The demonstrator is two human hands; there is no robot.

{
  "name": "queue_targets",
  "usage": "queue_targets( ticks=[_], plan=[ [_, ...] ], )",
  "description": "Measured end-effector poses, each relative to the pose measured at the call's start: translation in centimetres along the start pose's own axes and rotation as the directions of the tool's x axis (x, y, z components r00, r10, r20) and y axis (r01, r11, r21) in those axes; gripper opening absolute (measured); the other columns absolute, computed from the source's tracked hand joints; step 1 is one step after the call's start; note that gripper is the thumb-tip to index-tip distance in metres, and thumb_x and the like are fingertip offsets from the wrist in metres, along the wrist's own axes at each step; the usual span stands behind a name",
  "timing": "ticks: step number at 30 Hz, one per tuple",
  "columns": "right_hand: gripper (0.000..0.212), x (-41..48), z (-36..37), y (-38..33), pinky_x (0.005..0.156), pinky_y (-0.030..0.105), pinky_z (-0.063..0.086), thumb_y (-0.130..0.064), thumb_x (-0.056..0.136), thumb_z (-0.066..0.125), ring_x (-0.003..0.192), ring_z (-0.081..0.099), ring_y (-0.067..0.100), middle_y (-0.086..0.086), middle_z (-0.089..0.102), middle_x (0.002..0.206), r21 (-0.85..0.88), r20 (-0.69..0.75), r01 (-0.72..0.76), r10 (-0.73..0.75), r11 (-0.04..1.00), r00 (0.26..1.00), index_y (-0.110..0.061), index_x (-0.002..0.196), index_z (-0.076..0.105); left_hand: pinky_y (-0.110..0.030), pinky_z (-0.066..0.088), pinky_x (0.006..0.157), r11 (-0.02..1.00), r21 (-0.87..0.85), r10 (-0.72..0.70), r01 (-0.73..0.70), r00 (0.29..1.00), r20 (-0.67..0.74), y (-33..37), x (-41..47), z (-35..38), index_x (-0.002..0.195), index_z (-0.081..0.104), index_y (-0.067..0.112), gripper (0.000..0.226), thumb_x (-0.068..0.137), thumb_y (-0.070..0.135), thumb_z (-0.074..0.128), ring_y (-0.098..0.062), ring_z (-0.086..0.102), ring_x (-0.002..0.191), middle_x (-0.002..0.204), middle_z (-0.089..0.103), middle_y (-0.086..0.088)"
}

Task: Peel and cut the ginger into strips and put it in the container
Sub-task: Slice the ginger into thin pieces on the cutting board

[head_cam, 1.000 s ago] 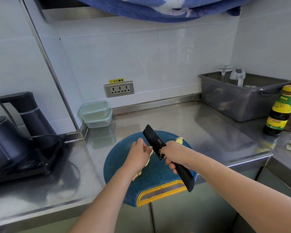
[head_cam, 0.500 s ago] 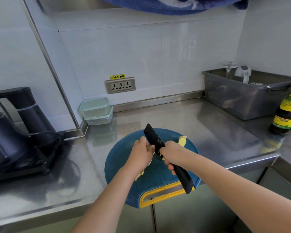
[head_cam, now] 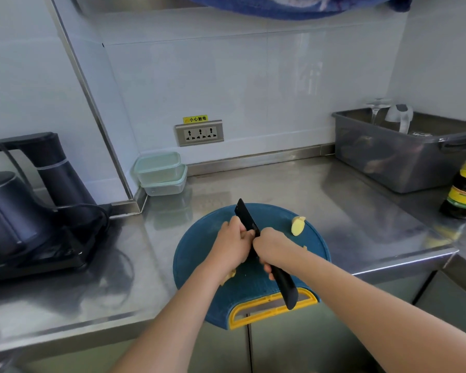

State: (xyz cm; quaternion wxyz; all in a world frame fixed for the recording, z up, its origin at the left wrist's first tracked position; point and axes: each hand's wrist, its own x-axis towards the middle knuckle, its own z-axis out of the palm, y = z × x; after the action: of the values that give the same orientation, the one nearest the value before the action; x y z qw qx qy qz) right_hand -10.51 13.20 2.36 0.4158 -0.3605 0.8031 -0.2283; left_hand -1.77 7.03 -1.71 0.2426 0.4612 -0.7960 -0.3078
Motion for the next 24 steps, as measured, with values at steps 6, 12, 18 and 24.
queue_targets(
  ticks=[6,12,18,24],
  plan=[
    [0.021,0.4,-0.2,0.0,0.052,0.031,0.048,-0.012,0.099,0.031,0.048,0.046,0.021,0.011,0.050,0.063,-0.058,-0.010,0.018,-0.018,0.998,1.000,-0.004,0.086,0.046,-0.020,0.031,0.060,1.000,-0.021,-0.003,0.003,1.000,0.002,0.1,-0.5,-0.5,0.092,0.047,0.016,0.018,0.097,0.033,0.045,-0.007,0.046,0.080,0.097,0.047,0.000],
    [0.017,0.0,-1.0,1.2,0.049,0.027,0.045,-0.014,0.099,0.033,0.045,0.044,0.019,0.010,0.049,0.063,-0.040,0.011,0.017,-0.017,0.999,1.000,-0.005,0.099,0.047,-0.022,0.033,0.063,1.000,0.024,-0.017,0.017,1.000,0.020,-0.1,-0.5,-0.8,0.096,0.051,0.017,0.019,0.095,0.035,0.046,-0.011,0.049,0.090,0.098,0.051,0.001],
    [0.021,-0.8,-2.9,2.3,0.042,0.022,0.040,-0.020,0.097,0.037,0.042,0.041,0.016,0.005,0.046,0.061,0.121,0.011,0.065,-0.066,0.991,0.998,-0.009,0.114,0.045,-0.023,0.040,0.067,0.996,-0.056,-0.067,0.066,0.998,-0.017,-0.4,-0.2,-0.7,0.095,0.057,0.021,0.019,0.092,0.040,0.055,-0.010,0.055,0.090,0.099,0.061,0.002],
    [0.016,-1.5,-3.0,1.3,0.041,0.019,0.039,-0.021,0.098,0.039,0.037,0.040,0.014,0.004,0.045,0.058,0.147,0.060,0.060,-0.070,0.987,0.996,-0.011,0.087,0.044,-0.018,0.038,0.065,0.991,-0.112,-0.074,0.070,0.997,-0.035,-0.8,-0.4,-0.4,0.099,0.056,0.021,0.019,0.094,0.040,0.053,-0.007,0.054,0.090,0.103,0.059,0.002]
  ],
)
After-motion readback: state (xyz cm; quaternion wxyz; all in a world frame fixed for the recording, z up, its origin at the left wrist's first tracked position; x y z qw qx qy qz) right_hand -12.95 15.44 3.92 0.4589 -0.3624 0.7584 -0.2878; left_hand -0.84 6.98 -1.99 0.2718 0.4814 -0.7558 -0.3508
